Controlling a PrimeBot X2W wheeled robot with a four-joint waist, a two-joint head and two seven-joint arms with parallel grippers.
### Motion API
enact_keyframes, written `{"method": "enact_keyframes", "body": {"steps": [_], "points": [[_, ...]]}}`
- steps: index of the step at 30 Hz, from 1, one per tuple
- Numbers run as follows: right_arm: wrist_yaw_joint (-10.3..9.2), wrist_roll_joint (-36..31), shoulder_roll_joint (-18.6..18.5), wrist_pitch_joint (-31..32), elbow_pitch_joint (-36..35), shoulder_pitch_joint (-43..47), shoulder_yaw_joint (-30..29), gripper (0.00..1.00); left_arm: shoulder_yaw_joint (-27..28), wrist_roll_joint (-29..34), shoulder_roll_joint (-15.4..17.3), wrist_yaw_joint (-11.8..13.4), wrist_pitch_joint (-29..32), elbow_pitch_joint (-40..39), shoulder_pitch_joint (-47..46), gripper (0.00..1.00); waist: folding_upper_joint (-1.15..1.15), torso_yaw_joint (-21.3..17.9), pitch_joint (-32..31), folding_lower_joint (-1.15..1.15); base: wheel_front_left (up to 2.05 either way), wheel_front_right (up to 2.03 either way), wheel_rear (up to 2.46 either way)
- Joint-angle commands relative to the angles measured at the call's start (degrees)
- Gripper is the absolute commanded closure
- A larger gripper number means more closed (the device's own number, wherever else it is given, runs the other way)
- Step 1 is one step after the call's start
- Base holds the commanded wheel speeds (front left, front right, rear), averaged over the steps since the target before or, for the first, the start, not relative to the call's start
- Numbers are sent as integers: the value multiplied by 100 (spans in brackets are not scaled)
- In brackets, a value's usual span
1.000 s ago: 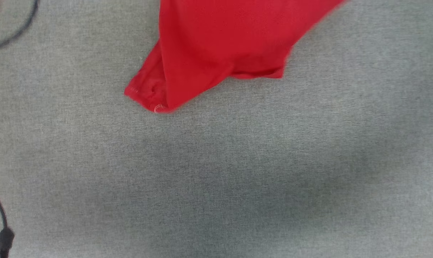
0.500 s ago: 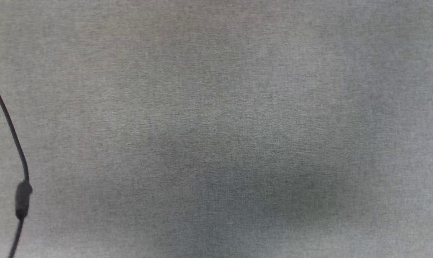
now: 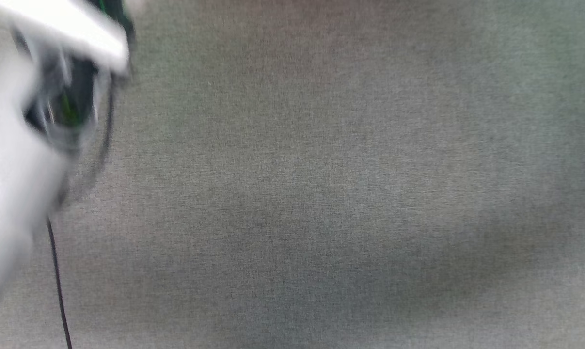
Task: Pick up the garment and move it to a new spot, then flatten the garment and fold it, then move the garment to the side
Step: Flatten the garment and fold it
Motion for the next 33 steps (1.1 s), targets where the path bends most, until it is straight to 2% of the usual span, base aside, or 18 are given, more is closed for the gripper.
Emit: {"method": "enact_keyframes", "body": {"steps": [1,6,11,18,24,29,33], "points": [[-27,142,-162,-10,-196,324,0,100,22,-71,140,-13,-79,-215,386,100,0,-21,-102,-1,0,0,0],[-28,459,-782,-31,-1058,1843,67,100,45,6,457,-13,-201,-1124,2045,100,0,-14,-404,-1,0,0,0],[-28,652,-1160,72,-1712,3077,-10,100,393,389,405,-14,-205,-1637,3391,100,0,24,-758,-1,0,0,0],[-28,484,-1485,393,-2423,4341,-77,100,602,1050,586,-6,-204,-2035,4715,100,0,86,-1069,-1,0,0,0],[-28,188,-1587,695,-2832,5204,-377,100,489,1522,867,-5,-204,-2160,5546,100,0,152,-1201,-1,0,0,0],[-28,33,-1672,1049,-3356,6224,-1046,100,632,1613,963,-2,-205,-2509,6281,100,0,210,-1309,-1,0,0,0],[-28,-170,-1462,1291,-3700,6722,-1584,100,727,1716,765,-2,-205,-2629,6460,100,0,241,-1323,-1,0,0,0]]}}
